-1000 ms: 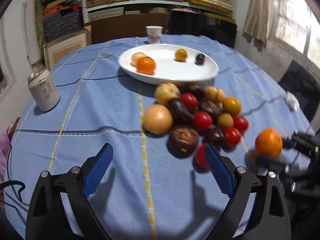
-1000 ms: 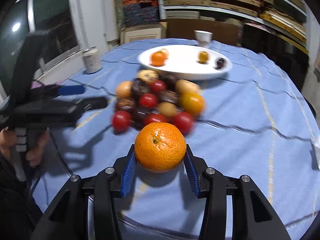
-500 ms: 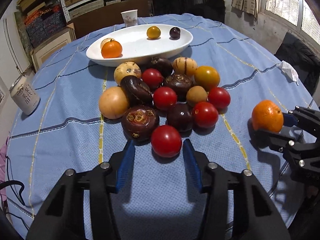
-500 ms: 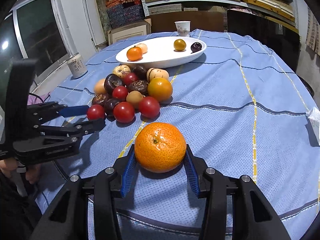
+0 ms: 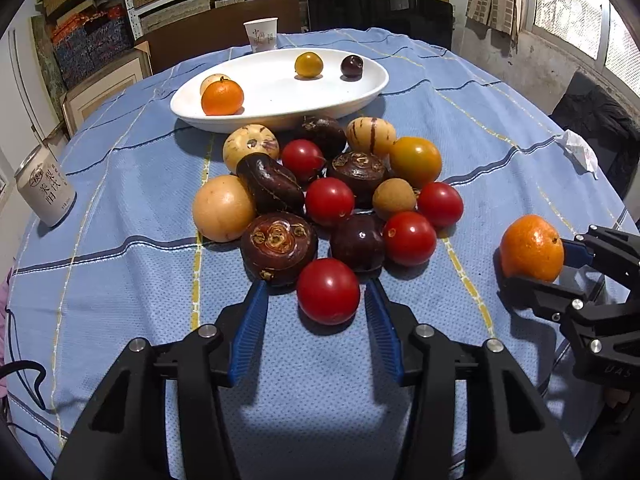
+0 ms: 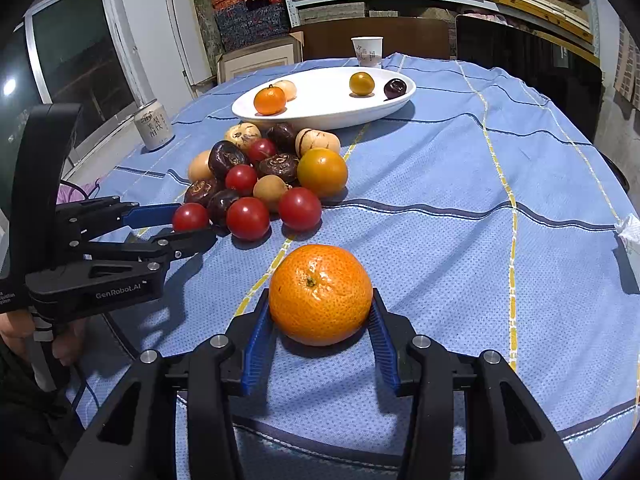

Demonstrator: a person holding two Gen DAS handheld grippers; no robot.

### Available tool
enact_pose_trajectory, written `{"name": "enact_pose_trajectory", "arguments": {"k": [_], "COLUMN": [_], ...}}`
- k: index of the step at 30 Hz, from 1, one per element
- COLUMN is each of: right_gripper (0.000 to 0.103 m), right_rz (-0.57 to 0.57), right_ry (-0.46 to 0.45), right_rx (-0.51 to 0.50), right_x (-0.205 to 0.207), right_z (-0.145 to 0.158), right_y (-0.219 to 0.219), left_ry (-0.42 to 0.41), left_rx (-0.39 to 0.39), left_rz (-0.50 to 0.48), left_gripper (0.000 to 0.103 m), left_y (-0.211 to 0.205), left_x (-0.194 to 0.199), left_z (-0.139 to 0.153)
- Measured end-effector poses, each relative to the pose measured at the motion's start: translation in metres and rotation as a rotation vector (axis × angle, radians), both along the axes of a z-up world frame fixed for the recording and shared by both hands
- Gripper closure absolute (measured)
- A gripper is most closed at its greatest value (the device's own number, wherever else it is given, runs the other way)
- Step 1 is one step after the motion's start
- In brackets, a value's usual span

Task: Organize fruits
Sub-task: 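Grasp a large mandarin with the right tool while the left tool grasps a red tomato, then carry the mandarin and tomato over the white plate and open both tools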

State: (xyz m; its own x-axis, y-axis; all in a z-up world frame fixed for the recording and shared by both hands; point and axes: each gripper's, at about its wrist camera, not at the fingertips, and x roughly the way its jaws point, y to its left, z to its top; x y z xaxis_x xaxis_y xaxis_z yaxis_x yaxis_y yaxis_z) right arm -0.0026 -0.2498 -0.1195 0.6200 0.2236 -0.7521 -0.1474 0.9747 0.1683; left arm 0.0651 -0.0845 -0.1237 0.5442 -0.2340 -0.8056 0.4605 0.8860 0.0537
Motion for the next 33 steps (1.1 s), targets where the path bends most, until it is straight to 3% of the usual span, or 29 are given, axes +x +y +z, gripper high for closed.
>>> {"name": "enact_pose_trajectory", "arguments": {"k": [2, 4, 22, 26, 28, 30, 31, 32, 33], "right_gripper": [0.056, 0.056, 0.055, 0.037, 0.036, 0.037, 0.043, 0.055, 0.055], "right_rz": [0.0, 0.0, -0.008, -0.032, -0.034, -0.043, -0.041, -0.035, -0.034], "right_ry": [0.0, 0.0, 0.022, -0.004, -0.006, -0.002, 0.014, 0.03, 0.022], "right_rx": [-0.001, 0.0, -0.055, -0.077, -0.085, -0.089, -0.094, -0.103, -0.105], "right_x": [0.0, 0.0, 0.005, 0.009, 0.012, 0.014, 0.016, 0.017, 0.016], "right_z": [0.0, 0.0, 0.002, 0.009, 0.01, 0.009, 0.007, 0.004, 0.004], "right_y": [0.0, 0.0, 0.006, 0.009, 0.011, 0.012, 0.013, 0.014, 0.015], "left_ry": [0.004, 0.01, -0.024, -0.019, -0.016, -0.015, -0.016, -0.016, -0.016], "left_rx": [-0.016, -0.031, -0.086, -0.092, -0.094, -0.094, -0.096, -0.097, -0.098], "left_rz": [-0.008, -0.024, -0.016, -0.02, -0.02, -0.018, -0.017, -0.016, -0.014], "left_gripper": [0.069, 0.075, 0.075, 0.075, 0.075, 0.075, 0.075, 0.075, 0.075], "left_y": [0.001, 0.001, 0.012, 0.012, 0.013, 0.013, 0.013, 0.013, 0.013], "left_x": [0.0, -0.001, -0.009, -0.009, -0.009, -0.009, -0.009, -0.009, -0.009], "left_z": [0.001, 0.001, 0.009, 0.009, 0.009, 0.009, 0.009, 0.009, 0.01]}}
